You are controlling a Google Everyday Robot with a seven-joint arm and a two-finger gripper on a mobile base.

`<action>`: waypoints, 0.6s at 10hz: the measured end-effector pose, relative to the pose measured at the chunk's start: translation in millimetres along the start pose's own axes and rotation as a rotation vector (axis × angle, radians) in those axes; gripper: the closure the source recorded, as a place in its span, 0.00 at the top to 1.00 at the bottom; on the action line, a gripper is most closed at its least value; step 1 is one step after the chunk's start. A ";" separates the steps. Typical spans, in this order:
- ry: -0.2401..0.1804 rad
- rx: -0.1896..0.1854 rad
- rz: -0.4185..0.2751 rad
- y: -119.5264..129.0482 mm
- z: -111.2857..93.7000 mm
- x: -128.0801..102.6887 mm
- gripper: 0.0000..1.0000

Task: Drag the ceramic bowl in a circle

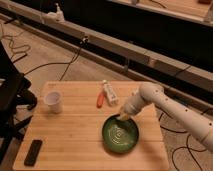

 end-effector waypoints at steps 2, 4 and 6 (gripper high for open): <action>0.000 -0.021 -0.048 -10.2 10.1 -26.2 0.00; -0.026 -0.072 -0.131 -5.2 30.7 -69.8 0.00; -0.065 -0.129 -0.186 13.7 45.4 -100.2 0.00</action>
